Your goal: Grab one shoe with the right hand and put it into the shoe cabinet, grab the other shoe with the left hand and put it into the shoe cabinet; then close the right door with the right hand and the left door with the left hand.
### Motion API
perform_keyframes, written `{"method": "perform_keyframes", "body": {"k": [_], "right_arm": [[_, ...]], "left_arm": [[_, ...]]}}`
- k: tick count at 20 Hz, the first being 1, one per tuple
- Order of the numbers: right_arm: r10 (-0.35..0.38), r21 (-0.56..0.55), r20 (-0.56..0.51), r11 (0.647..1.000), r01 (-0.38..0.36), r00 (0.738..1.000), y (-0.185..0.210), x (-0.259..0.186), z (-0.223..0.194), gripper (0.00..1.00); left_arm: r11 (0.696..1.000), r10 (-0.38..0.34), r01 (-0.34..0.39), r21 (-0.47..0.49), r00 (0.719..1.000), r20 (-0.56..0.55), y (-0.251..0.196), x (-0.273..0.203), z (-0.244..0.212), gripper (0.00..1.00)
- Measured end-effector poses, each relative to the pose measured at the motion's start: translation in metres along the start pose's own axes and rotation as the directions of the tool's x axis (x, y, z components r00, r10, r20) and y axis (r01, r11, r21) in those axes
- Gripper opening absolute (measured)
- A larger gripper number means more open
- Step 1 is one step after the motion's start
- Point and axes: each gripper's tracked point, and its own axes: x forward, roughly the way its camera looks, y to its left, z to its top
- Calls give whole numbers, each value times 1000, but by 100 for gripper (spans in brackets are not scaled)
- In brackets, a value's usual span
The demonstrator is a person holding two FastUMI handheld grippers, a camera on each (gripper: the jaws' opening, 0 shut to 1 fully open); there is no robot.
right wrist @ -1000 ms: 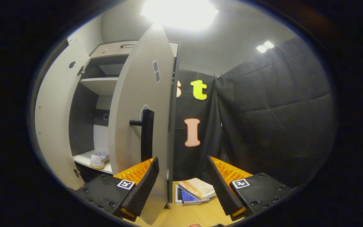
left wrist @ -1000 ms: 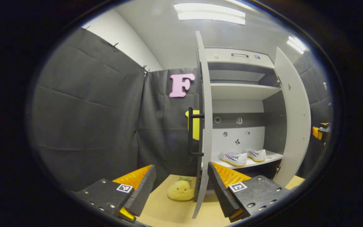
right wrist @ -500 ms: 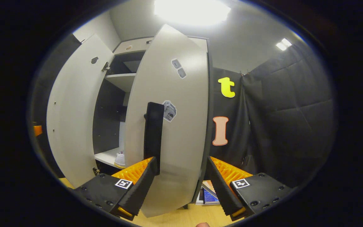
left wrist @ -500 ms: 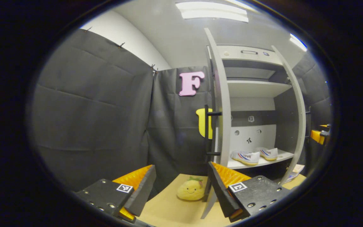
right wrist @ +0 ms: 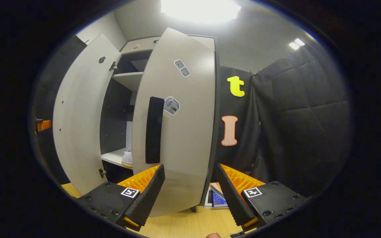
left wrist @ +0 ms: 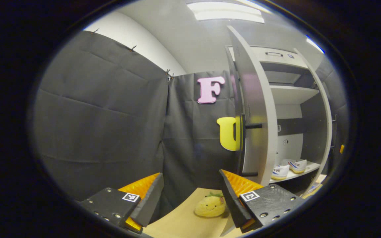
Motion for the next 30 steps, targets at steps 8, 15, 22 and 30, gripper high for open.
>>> {"method": "perform_keyframes", "body": {"k": [8, 15, 22, 30], "right_arm": [[-67, 16, -19, 998, 68, 998, -9, -55, -9, 98], [-74, 38, -44, 996, 76, 996, -14, -74, -20, 98], [-4, 54, -58, 998, 7, 998, -19, -56, -30, 98], [104, 53, -59, 993, -101, 993, -25, -33, -30, 98]], "left_arm": [[998, -66, 65, -13, 998, -23, -16, 22, -16, 93], [996, -80, 81, 27, 996, -29, -29, 25, -21, 93], [998, -14, 15, 66, 1000, -12, -34, 18, -16, 92], [995, 66, -66, 69, 998, 1, -43, 5, -10, 92]]}}
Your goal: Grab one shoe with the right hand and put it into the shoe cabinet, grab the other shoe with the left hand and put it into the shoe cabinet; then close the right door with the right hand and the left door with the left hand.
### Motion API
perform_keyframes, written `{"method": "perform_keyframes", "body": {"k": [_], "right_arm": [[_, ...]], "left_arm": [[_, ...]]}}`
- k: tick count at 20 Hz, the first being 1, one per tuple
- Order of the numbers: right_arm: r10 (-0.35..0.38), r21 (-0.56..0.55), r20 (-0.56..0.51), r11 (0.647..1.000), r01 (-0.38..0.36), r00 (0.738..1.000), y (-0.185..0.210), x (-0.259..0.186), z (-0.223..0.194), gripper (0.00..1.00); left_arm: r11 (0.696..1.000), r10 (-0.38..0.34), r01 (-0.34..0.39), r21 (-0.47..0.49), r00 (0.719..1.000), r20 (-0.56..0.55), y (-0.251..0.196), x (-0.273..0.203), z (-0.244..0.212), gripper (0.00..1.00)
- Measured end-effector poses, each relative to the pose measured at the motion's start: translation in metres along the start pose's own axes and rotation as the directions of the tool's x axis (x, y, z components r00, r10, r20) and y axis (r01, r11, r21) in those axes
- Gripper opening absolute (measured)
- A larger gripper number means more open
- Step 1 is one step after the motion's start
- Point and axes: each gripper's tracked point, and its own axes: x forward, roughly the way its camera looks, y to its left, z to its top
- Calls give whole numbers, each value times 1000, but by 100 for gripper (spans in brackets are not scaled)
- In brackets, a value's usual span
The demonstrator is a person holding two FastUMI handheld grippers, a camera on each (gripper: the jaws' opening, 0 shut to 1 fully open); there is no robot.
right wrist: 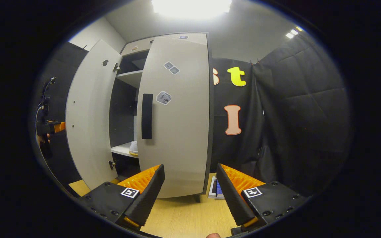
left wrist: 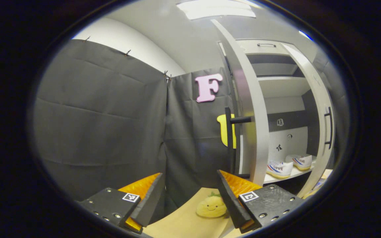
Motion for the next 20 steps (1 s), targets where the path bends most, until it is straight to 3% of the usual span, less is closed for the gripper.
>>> {"method": "perform_keyframes", "body": {"k": [6, 8, 9, 20], "right_arm": [[26, -6, 5, 1000, -26, 1000, -13, 8, 1, 98], [35, -6, 5, 999, -35, 999, -15, 10, 1, 98], [37, -7, 5, 999, -37, 999, -17, 10, 1, 98], [32, 3, -6, 999, -32, 999, -39, 9, -4, 98]], "left_arm": [[1000, 19, -19, 5, 1000, 6, -11, -15, 4, 92], [1000, -19, 19, -6, 1000, 15, -27, -2, 7, 88], [999, -32, 32, -5, 999, 18, -30, -19, 9, 86], [991, -137, 137, 2, 990, 24, -95, -36, 19, 87]]}}
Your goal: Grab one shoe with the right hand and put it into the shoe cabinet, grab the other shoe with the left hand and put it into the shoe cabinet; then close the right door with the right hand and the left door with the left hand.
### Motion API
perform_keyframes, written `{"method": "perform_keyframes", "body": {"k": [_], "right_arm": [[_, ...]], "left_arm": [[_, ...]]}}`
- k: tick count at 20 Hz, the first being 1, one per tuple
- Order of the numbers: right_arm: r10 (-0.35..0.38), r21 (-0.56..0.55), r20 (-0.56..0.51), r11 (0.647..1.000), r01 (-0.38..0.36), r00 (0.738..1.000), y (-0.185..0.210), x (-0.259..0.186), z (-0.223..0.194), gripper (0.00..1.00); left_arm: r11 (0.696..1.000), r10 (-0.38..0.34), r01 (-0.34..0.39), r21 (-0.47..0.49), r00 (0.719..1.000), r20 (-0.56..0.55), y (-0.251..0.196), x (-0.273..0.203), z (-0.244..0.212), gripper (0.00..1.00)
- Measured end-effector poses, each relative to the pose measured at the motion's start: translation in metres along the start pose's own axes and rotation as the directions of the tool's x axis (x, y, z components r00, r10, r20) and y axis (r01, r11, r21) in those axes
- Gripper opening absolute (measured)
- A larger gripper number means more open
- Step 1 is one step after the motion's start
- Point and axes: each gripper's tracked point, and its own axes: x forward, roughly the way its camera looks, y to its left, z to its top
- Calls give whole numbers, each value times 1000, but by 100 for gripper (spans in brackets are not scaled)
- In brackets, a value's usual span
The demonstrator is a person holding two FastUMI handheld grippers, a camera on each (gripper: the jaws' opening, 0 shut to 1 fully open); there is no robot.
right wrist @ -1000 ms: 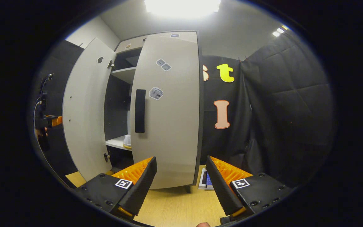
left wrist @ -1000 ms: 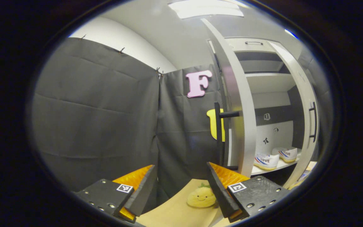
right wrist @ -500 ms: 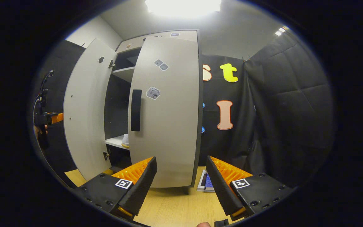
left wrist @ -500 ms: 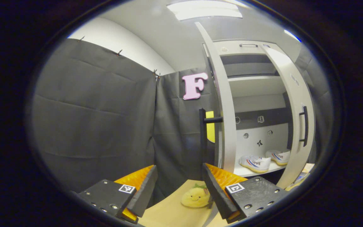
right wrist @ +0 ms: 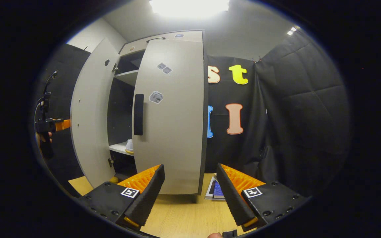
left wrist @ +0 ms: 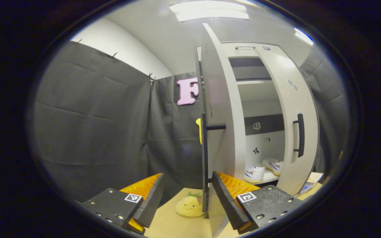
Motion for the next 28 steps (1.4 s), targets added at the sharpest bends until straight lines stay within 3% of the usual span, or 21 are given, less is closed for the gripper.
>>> {"method": "perform_keyframes", "body": {"k": [8, 18, 23, 28], "right_arm": [[-51, 20, -9, 999, 51, 999, -29, -11, -4, 98], [-52, 35, 0, 998, 51, 999, -36, -23, -1, 98], [-25, 30, 21, 999, 25, 999, -23, -26, 7, 98], [-2, 25, 42, 1000, 1, 999, 10, -27, 17, 98]], "left_arm": [[997, -70, 70, -32, 998, 6, -43, -2, 6, 87], [972, -225, 229, -54, 972, 65, -119, -10, 28, 87], [962, -261, 266, -62, 962, 75, -118, -36, 31, 87], [962, -261, 265, -63, 963, 58, -84, -63, 20, 90]]}}
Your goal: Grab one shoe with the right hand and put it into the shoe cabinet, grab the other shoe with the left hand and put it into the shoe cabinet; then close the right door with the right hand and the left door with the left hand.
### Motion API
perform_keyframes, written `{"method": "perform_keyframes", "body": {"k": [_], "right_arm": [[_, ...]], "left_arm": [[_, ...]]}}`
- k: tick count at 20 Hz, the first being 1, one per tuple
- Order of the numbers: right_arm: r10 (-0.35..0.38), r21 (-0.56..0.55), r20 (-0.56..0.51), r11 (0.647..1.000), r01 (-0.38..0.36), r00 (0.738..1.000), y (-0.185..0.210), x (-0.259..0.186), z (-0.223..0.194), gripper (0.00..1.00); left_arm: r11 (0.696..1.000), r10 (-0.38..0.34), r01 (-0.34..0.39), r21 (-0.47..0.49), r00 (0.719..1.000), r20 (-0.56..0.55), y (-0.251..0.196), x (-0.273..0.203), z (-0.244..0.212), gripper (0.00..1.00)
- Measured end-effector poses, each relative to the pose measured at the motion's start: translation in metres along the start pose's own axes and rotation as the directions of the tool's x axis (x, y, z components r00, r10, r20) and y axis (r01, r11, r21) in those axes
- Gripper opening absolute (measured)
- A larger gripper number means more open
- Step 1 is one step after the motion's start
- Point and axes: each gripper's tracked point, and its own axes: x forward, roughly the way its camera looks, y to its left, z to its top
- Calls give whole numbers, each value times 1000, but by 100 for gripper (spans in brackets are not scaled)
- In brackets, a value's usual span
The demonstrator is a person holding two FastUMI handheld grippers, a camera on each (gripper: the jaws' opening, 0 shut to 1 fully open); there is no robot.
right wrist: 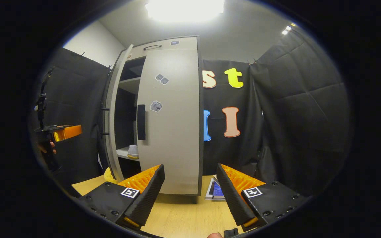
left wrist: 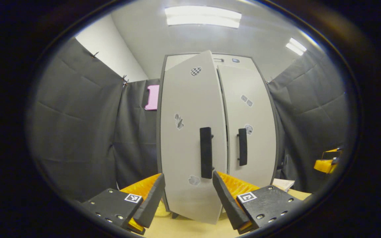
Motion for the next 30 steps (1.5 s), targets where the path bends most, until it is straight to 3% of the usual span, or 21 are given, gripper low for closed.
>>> {"method": "perform_keyframes", "body": {"k": [13, 30], "right_arm": [[-16, -6, 36, 1000, 17, 999, 76, -12, 3, 98], [-34, -18, 42, 999, 35, 999, 99, -14, -1, 98]], "left_arm": [[1000, -4, 5, 3, 999, -32, 87, -44, -29, 89], [999, -51, 51, -4, 997, -64, 95, -51, -63, 89]]}}
